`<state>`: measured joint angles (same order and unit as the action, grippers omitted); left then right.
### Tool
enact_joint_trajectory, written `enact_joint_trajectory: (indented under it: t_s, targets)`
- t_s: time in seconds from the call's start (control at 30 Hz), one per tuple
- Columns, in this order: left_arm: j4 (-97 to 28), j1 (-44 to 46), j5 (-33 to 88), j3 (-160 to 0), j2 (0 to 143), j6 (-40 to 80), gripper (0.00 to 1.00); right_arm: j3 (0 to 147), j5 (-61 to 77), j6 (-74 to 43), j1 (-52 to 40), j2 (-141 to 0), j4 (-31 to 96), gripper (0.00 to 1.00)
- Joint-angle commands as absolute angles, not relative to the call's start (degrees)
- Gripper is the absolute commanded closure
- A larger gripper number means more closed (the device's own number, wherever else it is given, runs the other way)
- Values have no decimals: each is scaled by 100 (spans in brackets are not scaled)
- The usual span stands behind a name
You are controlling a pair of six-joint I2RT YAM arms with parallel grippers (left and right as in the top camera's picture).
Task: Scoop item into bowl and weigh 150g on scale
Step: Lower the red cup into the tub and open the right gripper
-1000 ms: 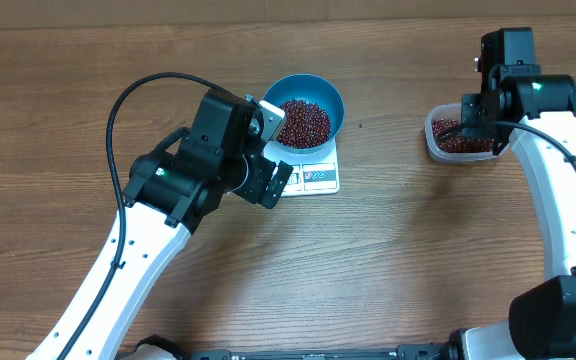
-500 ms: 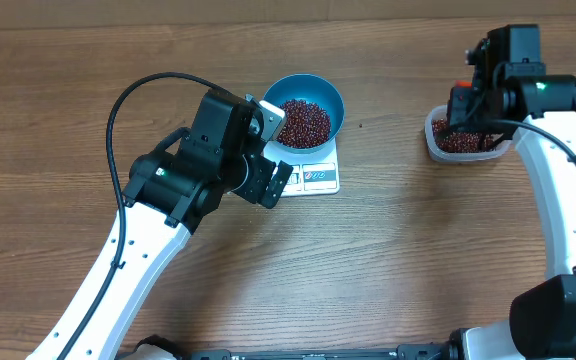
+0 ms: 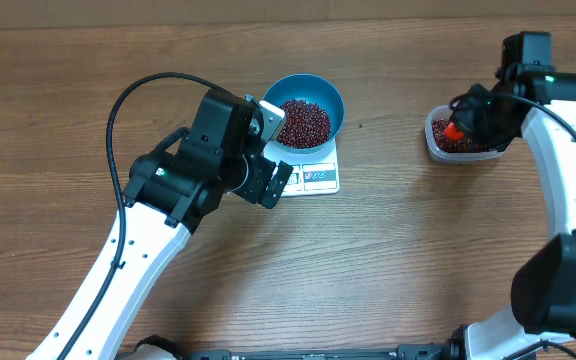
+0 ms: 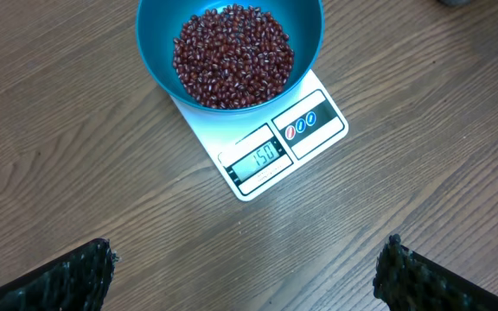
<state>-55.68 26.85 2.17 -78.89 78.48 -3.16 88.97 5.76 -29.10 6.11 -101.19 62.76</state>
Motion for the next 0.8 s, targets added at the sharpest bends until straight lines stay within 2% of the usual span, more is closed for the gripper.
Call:
enact_joint_trajectory:
  t_s: [0.0, 0.3, 0.37, 0.53, 0.63, 0.77]
  targets:
    - [-5548, 2663, 239, -7848, 7843, -259, 0, 8709, 609, -3819, 620, -10250, 6165, 96]
    - [-5548, 2663, 239, -7848, 7843, -259, 1, 8475, 611, -4209, 930, -10256, 6466, 96]
    - [-5548, 2663, 239, -7848, 7843, -259, 0, 8475, 607, -4108, 1020, -10256, 6713, 70]
    - [-5548, 2663, 239, -7848, 7843, -259, 0, 8475, 460, -3743, 1205, -10256, 7083, 42]
    - [-5548, 2663, 239, -7848, 7843, -259, 0, 8475, 209, -3741, 1264, -10256, 7194, 33]
    - [-5548, 2663, 239, -7848, 7843, -259, 0, 8486, 49, -3734, 1291, -10254, 7216, 26]
